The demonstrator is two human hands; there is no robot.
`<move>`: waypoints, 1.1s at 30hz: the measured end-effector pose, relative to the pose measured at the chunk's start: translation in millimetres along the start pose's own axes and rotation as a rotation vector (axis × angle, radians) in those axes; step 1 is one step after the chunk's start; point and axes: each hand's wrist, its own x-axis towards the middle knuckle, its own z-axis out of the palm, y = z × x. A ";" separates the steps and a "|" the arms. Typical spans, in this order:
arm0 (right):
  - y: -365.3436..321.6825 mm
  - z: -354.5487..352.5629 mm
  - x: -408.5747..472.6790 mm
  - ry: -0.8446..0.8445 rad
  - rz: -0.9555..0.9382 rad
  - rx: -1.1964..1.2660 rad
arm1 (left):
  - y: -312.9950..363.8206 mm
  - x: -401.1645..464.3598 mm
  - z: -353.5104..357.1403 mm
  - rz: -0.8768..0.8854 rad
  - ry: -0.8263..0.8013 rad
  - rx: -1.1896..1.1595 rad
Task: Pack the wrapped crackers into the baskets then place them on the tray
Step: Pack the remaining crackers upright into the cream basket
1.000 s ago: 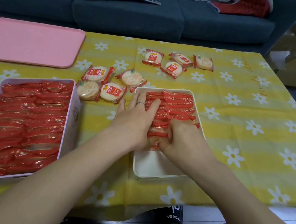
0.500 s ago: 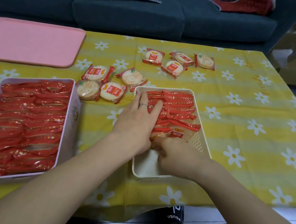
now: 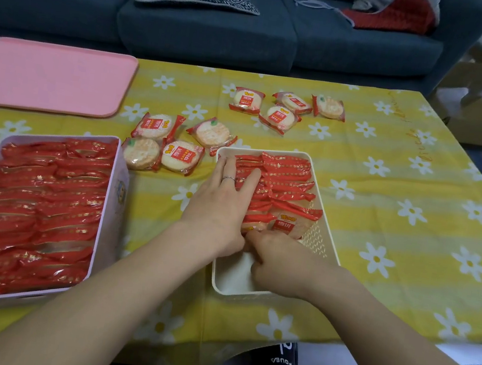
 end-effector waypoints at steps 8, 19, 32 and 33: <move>5.3 -15.5 -4.6 -0.064 0.077 0.009 | -4.1 -0.3 -5.3 0.060 0.004 -0.083; 0.4 -24.5 -7.5 -0.045 0.063 0.029 | -13.1 6.5 -4.1 0.101 0.089 -0.122; 1.4 -27.5 -8.6 -0.049 0.133 -0.062 | -19.7 6.0 -14.5 0.077 0.029 -0.156; 2.8 -27.8 -9.6 -0.038 0.166 -0.087 | -18.2 5.5 -15.2 0.072 0.022 -0.130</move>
